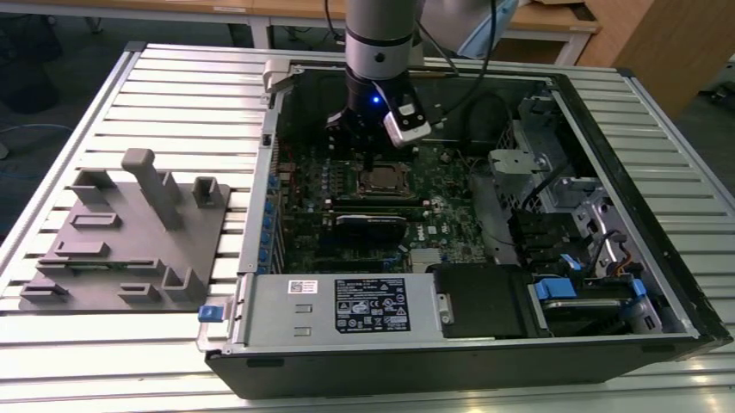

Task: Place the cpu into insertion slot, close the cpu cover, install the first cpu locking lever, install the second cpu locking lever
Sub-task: 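Close the cpu cover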

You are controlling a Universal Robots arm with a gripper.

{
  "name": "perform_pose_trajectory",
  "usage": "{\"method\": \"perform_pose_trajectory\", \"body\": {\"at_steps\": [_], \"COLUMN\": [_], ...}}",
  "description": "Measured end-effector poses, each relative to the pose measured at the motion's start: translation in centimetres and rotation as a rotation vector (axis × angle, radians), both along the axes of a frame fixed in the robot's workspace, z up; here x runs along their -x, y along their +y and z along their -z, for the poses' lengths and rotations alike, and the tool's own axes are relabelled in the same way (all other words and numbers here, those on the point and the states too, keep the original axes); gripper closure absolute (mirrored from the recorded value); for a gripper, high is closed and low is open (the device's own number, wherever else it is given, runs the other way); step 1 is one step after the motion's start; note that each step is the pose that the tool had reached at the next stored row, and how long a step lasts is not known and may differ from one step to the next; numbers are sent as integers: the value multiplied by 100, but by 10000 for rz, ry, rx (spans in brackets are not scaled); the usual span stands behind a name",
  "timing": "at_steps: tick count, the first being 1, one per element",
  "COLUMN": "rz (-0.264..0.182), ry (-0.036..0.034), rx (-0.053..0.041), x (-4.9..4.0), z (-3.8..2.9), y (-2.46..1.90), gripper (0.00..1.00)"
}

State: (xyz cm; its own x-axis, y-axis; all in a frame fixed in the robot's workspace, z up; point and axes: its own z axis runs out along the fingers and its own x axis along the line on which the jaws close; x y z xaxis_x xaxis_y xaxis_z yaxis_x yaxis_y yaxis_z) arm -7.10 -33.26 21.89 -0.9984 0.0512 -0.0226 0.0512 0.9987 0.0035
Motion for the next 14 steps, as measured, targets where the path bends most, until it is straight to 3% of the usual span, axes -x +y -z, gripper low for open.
{"method": "perform_pose_trajectory", "body": {"at_steps": [14], "rz": [0], "ry": [1], "rx": [-16], "x": [-25], "z": [-24], "y": [0], "gripper": [90]}}
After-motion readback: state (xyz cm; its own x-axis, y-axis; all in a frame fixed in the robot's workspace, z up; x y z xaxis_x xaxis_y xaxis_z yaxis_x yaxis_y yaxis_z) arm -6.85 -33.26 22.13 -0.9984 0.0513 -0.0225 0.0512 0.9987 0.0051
